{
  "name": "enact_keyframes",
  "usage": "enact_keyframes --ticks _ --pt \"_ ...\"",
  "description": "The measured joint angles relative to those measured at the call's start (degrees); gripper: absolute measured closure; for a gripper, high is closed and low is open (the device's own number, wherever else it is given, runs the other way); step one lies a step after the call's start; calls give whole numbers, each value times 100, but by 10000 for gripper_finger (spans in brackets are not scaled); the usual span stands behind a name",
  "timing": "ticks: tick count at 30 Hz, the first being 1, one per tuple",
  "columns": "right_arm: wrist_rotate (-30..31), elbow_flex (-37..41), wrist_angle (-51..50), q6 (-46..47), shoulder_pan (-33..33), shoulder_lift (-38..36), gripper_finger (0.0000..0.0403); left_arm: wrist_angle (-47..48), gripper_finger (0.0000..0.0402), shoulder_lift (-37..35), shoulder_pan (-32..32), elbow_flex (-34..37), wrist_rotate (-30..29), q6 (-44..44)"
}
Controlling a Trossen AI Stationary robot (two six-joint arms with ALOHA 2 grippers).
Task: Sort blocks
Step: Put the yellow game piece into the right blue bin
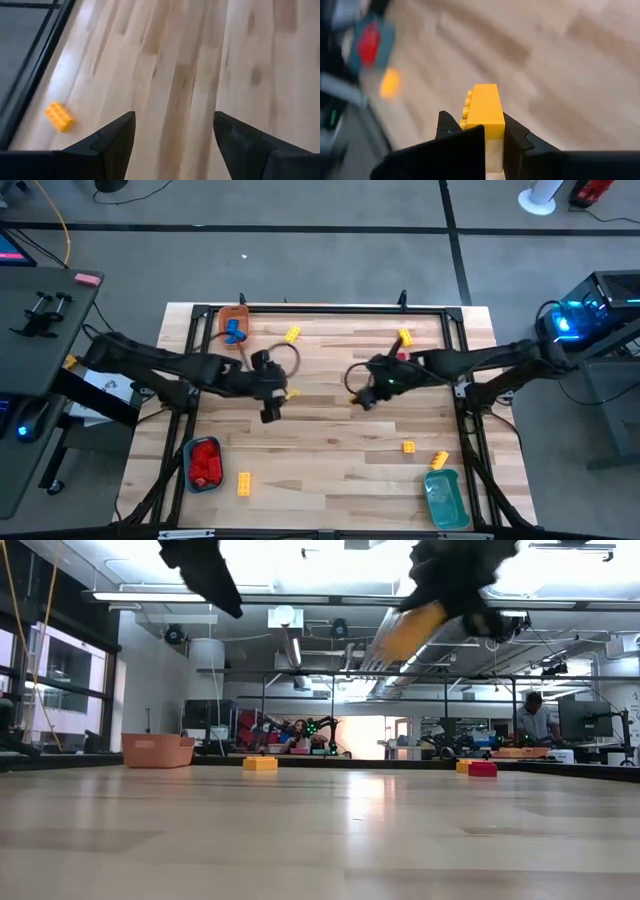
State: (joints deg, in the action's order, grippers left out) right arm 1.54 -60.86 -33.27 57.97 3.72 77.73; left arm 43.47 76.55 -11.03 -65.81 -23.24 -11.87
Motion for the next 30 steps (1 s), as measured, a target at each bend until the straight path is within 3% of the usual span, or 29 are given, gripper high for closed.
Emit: enact_keyframes --ticks 4,8,12,19,23,30 --pt "-1374 0 -1055 -103 349 -445 402 -1617 156 -721 -152 1030 -16 -670" --pt "-2513 -2 -2077 400 1210 -628 402 -3537 157 -1067 -286 2039 0 -1326" --pt "-2617 78 -2766 1293 2336 -620 402 -4736 157 -1076 -345 2626 -4 -1845" --pt "-2981 728 -1611 3147 3726 -611 403 -4992 157 -1022 -350 2729 -28 -2104" --pt "-2889 1218 -811 3969 4135 -611 403 -5045 157 -1022 -350 2729 -33 -2004" --pt "-2902 1575 -691 4540 4332 -609 403 -5110 157 -1022 -350 2729 89 -1947"
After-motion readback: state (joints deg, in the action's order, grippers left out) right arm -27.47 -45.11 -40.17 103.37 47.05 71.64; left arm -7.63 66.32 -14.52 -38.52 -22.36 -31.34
